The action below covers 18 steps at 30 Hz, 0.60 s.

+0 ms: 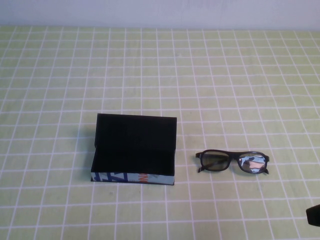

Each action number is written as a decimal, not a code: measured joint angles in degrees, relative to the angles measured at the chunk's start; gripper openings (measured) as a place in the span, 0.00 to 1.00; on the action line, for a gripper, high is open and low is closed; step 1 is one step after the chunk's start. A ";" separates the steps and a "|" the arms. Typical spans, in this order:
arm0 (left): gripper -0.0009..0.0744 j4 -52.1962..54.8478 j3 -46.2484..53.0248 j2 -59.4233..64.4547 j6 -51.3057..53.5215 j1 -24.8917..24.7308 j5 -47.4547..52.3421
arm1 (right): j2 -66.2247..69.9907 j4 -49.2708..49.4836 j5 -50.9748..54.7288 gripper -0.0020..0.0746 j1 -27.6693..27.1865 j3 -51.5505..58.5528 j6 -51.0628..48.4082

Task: Return glasses to glasses case
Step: Pick up the glasses from the table

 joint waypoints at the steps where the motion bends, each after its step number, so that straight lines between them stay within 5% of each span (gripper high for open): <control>1: 0.01 0.00 0.00 0.00 0.00 0.00 0.00 | 1.57 -1.26 0.15 0.01 0.47 -1.00 -0.30; 13: 0.01 0.00 0.00 0.00 0.00 0.00 0.00 | 28.76 -14.57 -0.73 0.01 23.11 -22.90 -9.04; 18: 0.01 0.00 0.00 0.00 0.00 0.00 0.00 | 40.39 -16.60 4.61 0.01 25.46 -34.37 -18.02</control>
